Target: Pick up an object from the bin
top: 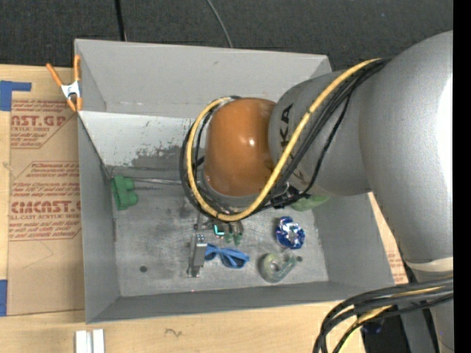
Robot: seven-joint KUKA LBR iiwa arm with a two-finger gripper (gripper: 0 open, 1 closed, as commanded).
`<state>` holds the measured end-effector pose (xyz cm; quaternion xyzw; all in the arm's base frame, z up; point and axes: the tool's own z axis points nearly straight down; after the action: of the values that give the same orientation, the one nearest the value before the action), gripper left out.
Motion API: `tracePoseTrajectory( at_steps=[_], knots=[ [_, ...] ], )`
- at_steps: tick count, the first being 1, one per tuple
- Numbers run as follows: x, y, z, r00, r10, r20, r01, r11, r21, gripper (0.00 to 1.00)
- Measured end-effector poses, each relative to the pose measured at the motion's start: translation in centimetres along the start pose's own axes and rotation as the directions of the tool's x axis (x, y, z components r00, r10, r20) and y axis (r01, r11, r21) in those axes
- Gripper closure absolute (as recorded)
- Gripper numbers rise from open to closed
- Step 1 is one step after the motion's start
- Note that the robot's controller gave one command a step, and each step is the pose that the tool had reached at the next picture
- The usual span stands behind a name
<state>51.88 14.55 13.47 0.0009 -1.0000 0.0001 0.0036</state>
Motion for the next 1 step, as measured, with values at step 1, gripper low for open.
tracePoseTrajectory(
  at_steps=[1],
  knots=[
    [0.27,-6.22,5.98,1.000,-0.007,0.005,0.007,1.000,0.002,0.00]
  ],
)
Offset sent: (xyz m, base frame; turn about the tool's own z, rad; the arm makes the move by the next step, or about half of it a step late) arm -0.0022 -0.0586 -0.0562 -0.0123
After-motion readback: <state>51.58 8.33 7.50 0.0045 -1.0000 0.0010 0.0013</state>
